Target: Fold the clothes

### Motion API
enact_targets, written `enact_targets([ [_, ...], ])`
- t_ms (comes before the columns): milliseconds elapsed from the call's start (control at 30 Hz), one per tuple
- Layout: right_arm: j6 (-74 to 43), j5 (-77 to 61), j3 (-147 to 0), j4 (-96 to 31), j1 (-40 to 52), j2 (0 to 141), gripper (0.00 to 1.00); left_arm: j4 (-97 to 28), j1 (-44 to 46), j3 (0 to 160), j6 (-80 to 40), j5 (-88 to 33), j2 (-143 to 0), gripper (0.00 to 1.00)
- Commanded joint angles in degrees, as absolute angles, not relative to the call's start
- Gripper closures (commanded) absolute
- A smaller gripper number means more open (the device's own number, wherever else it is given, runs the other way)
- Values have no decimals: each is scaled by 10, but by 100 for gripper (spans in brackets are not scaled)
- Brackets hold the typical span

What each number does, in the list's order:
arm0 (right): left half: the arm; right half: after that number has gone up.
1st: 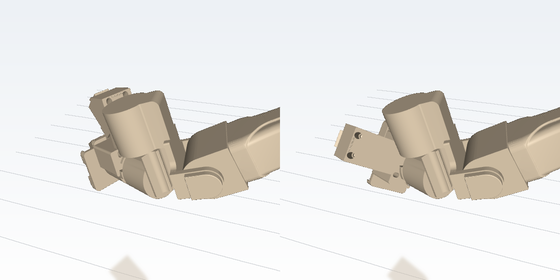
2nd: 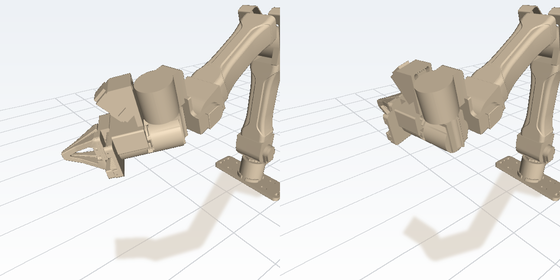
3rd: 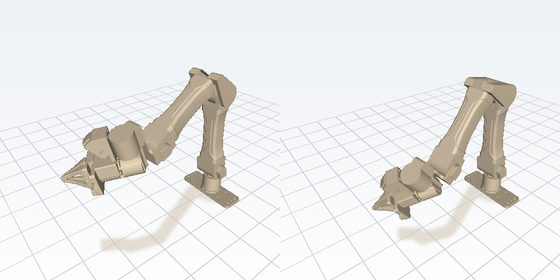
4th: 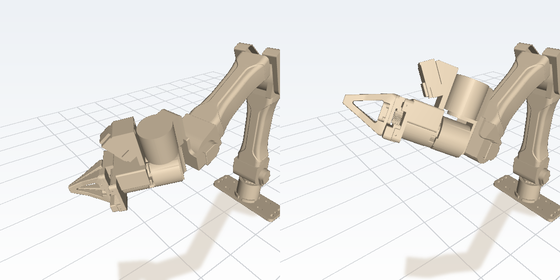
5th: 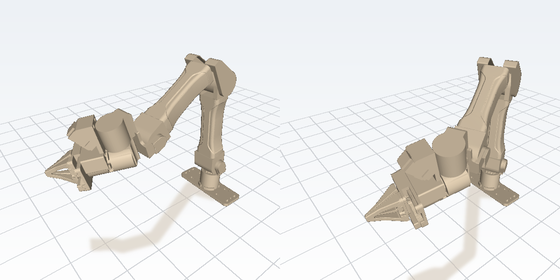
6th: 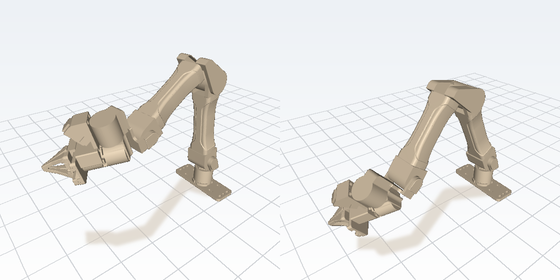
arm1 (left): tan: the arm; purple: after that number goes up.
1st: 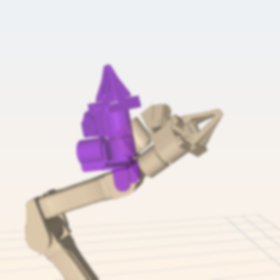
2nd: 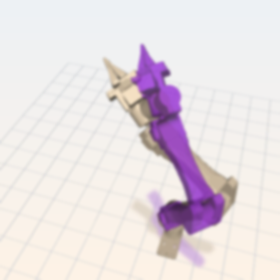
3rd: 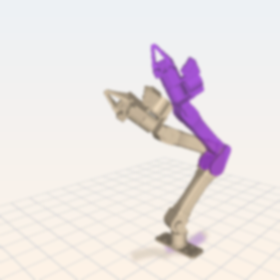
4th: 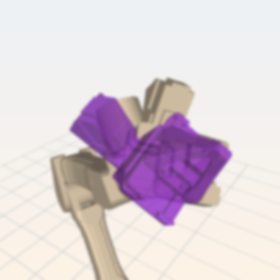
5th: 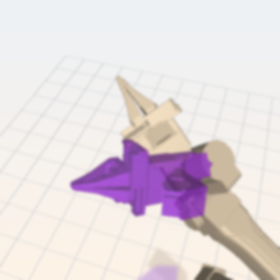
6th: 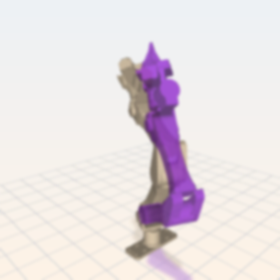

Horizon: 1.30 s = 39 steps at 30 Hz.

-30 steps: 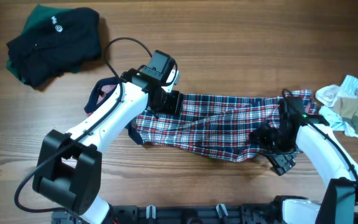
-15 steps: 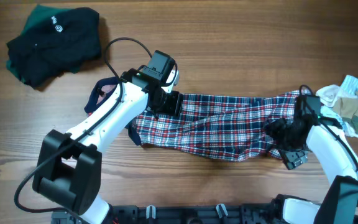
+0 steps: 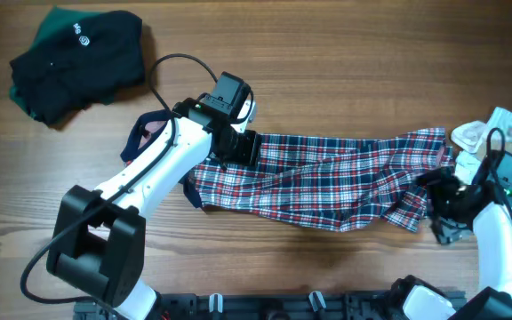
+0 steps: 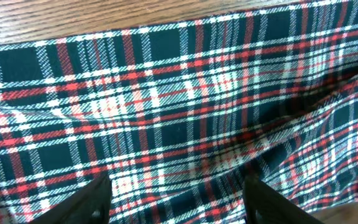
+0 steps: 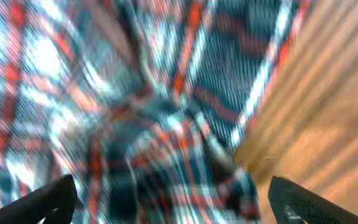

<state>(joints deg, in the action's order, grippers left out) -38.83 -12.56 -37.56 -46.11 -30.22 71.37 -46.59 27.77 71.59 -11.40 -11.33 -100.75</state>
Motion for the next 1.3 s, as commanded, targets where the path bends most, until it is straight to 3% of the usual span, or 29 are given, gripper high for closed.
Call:
enact_targets([
  [0, -380, -163, -375, -514, -304, 708, 0, -463, 279, 716, -108, -108, -1014, 32],
  [133, -469, -89, -375, -558, -304, 697, 0, -469, 279, 716, -108, -108, -1014, 32],
  [567, -496, -25, -329, -529, -304, 691, 0, -469, 279, 716, -108, -108, -1014, 32],
  [967, -495, -66, -286, -453, -304, 692, 0, -469, 279, 716, -108, -108, -1014, 32],
  [1200, -472, -79, -279, -420, -304, 692, 8, -469, 279, 716, -108, -108, -1014, 32],
  [1267, -471, -76, -279, -422, -304, 692, 21, -469, 279, 716, -108, -108, -1014, 32],
])
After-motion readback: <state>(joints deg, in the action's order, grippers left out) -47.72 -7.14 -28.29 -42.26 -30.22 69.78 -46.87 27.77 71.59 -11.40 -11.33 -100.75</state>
